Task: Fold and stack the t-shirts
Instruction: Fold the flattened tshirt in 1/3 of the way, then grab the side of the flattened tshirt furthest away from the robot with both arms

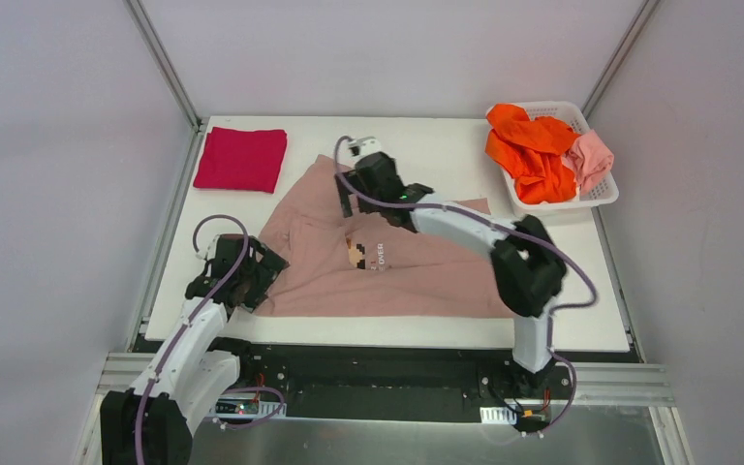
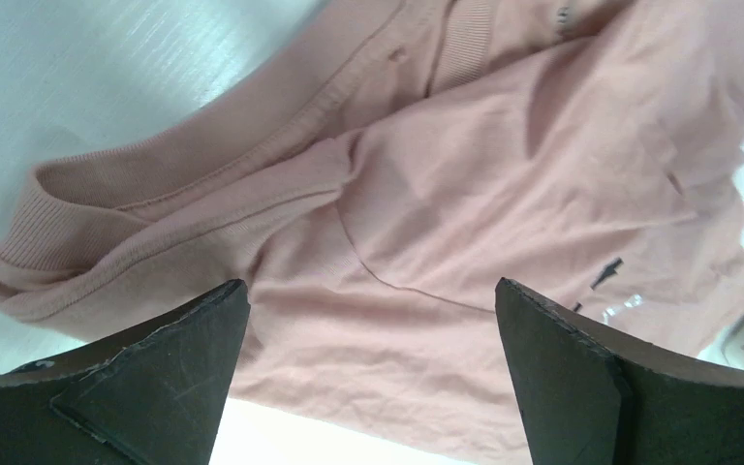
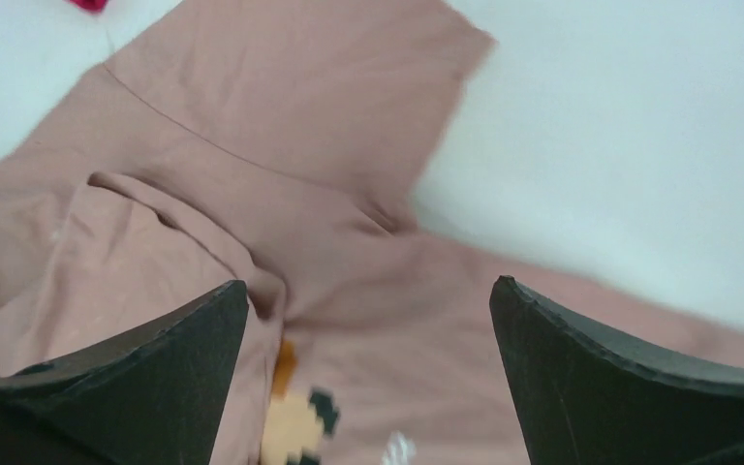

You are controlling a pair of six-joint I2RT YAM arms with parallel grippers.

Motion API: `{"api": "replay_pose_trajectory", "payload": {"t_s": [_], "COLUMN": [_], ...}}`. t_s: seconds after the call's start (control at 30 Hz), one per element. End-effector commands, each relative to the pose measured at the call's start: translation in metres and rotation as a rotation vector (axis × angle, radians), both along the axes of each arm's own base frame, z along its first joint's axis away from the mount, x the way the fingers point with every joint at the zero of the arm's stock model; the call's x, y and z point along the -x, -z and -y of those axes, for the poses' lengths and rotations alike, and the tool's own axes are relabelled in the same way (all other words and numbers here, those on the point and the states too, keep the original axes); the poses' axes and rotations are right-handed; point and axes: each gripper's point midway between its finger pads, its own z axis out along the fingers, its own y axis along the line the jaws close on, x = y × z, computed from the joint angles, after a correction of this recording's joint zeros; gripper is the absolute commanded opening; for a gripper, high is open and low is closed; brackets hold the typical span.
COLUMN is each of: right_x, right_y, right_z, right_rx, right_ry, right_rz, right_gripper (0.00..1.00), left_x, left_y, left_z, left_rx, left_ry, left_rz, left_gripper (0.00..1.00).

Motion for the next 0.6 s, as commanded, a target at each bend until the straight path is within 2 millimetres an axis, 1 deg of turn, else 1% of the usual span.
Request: {"api": "replay_pose_trajectory", "payload": {"t_s": [0.0, 0.07, 0.13, 0.17, 0.2, 0.23, 0.27, 0.3, 0.33, 0.37, 0.43, 0.5, 0.53, 0.57], "right_x": [0.019, 0.037, 0.05, 0.056, 0.061, 0.064, 0.067, 0.069, 0.07, 0.072, 0.081, 0.081, 0.08, 0.078], "right_y": [-0.089, -0.082, -0.074, -0.071, -0.073, -0.075, -0.072, -0.073, -0.076, -0.077, -0.07, -0.066, -0.065, -0.064], "right_z": [0.083, 0.121, 0.157, 0.174, 0.188, 0.202, 0.218, 0.232, 0.238, 0.241, 0.252, 0.269, 0.279, 0.286], "right_rx": [-0.307, -0.351, -0.388, -0.406, -0.428, -0.453, -0.466, -0.48, -0.476, -0.444, -0.326, -0.224, -0.185, -0.155], "right_ry": [0.282, 0.367, 0.451, 0.487, 0.519, 0.566, 0.627, 0.684, 0.68, 0.647, 0.643, 0.695, 0.732, 0.757], "right_rz": [-0.054, -0.117, -0.14, -0.139, -0.128, -0.112, -0.103, -0.084, -0.074, -0.078, -0.113, -0.104, -0.086, -0.073], "right_gripper": [1.0, 1.0, 1.0, 1.0, 1.0, 1.0, 1.0, 1.0, 1.0, 1.0, 1.0, 1.0, 1.0, 1.0], "left_x": [-0.006, -0.01, -0.016, -0.021, -0.027, -0.032, -0.04, -0.051, -0.062, -0.075, -0.101, -0.133, -0.155, -0.174], "left_y": [-0.043, -0.062, -0.083, -0.092, -0.103, -0.109, -0.117, -0.129, -0.132, -0.137, -0.146, -0.15, -0.144, -0.145], "left_z": [-0.002, -0.006, -0.011, -0.013, -0.014, -0.015, -0.014, -0.011, -0.006, 0.001, 0.022, 0.039, 0.046, 0.053], "left_rx": [-0.035, -0.067, -0.097, -0.113, -0.127, -0.146, -0.154, -0.161, -0.164, -0.163, -0.176, -0.229, -0.26, -0.279], "left_ry": [0.046, 0.047, 0.038, 0.04, 0.043, 0.061, 0.077, 0.104, 0.141, 0.185, 0.325, 0.438, 0.492, 0.544], "left_rz": [0.087, 0.13, 0.172, 0.19, 0.208, 0.211, 0.215, 0.229, 0.224, 0.222, 0.218, 0.205, 0.181, 0.186], "left_gripper": [0.99, 0.99, 0.99, 0.99, 0.99, 0.99, 0.99, 0.99, 0.99, 0.99, 0.99, 0.99, 0.99, 0.99]}}
